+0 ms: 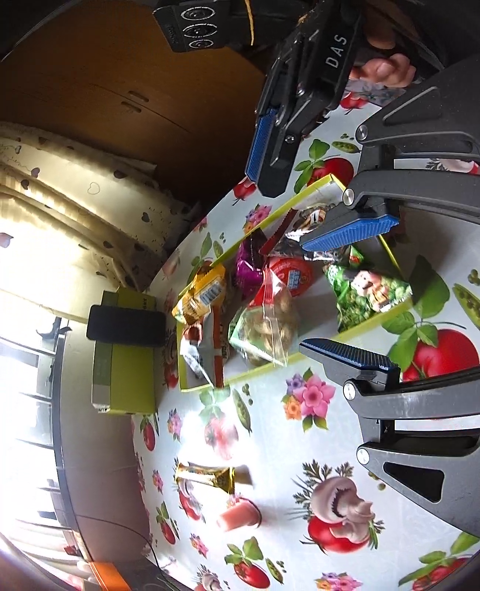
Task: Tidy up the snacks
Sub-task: 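Withdraw both open tools from the tray toward the gold bar and pink cup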
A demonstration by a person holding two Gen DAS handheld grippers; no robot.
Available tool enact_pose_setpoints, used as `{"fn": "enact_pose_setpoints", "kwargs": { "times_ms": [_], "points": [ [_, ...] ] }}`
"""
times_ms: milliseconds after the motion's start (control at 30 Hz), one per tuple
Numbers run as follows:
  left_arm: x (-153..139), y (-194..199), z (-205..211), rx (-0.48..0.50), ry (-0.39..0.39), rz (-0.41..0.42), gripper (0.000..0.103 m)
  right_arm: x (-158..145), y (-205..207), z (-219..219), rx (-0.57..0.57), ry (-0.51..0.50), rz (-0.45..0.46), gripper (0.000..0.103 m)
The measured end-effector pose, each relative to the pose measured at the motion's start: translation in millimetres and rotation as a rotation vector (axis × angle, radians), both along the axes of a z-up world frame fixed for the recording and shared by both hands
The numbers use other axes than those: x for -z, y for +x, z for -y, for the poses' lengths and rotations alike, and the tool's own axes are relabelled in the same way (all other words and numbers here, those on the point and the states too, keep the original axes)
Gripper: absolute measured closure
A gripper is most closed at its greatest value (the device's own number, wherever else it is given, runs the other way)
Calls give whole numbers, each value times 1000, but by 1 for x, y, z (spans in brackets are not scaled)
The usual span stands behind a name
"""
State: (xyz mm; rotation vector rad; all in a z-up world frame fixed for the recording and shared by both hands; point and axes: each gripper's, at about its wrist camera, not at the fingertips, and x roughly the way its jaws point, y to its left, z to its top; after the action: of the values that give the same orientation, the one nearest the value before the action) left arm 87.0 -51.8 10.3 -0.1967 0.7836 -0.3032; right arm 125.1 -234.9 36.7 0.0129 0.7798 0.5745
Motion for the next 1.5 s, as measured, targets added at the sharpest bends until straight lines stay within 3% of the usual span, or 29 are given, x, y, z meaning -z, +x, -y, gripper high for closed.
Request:
{"fn": "enact_pose_setpoints", "kwargs": {
  "times_ms": [833,1500],
  "points": [
    [0,-6,-49,-101,-11,6,52,3,4,-51,-83,-28,-16,62],
    [11,44,-153,-367,58,-28,52,-1,67,-133,-156,-23,-35,62]
  ]
}}
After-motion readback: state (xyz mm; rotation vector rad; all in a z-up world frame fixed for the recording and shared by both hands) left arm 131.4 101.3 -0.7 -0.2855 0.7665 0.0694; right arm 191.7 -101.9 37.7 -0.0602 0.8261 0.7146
